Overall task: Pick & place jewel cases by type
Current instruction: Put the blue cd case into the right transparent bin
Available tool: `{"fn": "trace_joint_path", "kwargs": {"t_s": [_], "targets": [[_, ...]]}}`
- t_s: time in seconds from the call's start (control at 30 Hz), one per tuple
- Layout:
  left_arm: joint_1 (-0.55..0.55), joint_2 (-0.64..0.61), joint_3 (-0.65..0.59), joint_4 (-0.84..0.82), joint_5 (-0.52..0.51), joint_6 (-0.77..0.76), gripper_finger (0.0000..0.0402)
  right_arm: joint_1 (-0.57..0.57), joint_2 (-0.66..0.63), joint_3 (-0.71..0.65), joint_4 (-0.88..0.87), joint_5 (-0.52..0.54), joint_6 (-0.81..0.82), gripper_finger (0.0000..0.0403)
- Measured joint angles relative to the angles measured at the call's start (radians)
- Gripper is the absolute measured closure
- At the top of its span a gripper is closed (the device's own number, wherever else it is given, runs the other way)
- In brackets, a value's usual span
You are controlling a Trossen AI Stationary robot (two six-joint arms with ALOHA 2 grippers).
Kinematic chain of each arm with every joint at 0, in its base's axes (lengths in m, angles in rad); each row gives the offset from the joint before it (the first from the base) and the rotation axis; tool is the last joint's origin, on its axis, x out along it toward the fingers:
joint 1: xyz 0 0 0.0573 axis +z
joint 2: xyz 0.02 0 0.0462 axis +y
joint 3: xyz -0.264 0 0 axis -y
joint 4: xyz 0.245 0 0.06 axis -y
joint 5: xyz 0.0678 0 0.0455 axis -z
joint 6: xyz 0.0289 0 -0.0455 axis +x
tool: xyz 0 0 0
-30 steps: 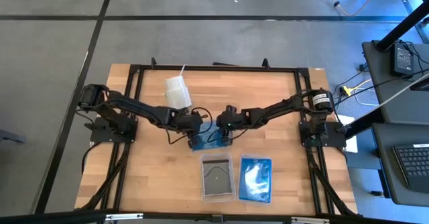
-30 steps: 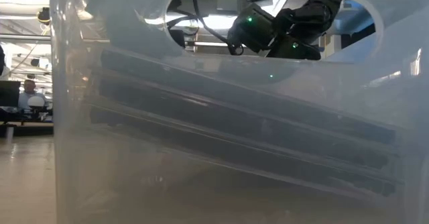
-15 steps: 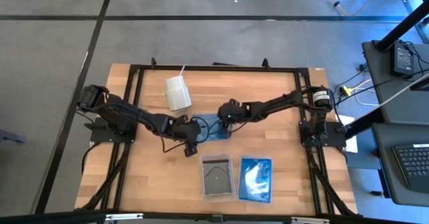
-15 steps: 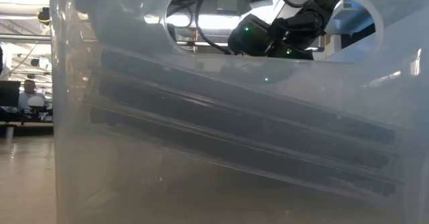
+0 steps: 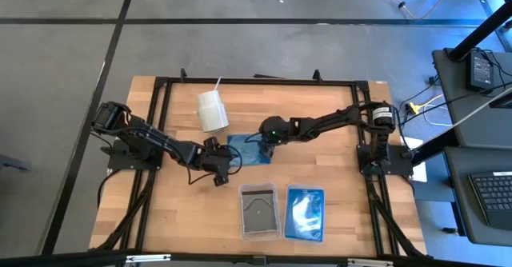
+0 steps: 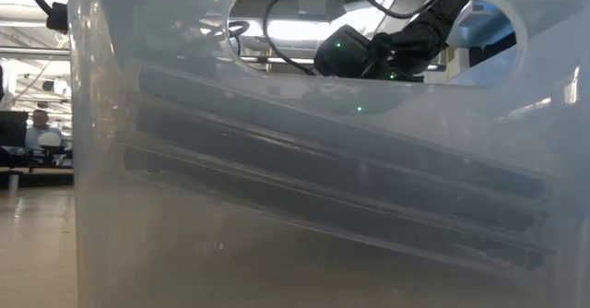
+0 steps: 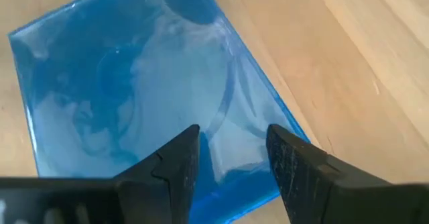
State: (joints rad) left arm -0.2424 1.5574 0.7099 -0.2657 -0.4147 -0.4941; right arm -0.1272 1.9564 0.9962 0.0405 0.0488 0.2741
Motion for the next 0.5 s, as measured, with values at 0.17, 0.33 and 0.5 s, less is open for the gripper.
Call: {"fn": "trace_joint_path", "kwargs": {"t_s": [0.17,0.33,0.5], "targets": [[0.002,0.0,-0.016,0.002,0.006,0.014,0.0118,0.004,-0.08,-0.011,-0.047,0.039,-0.06,0.0223],[-0.019,0.0,-0.017,0.029,-0.017,0.091,0.0119,-0.026,-0.13,-0.006,-0.023,0.049,-0.121,0.0223],[-0.068,0.011,-0.009,0.104,-0.121,0.263,0.0119,-0.102,-0.121,-0.007,-0.016,0.056,-0.126,0.0223]]}}
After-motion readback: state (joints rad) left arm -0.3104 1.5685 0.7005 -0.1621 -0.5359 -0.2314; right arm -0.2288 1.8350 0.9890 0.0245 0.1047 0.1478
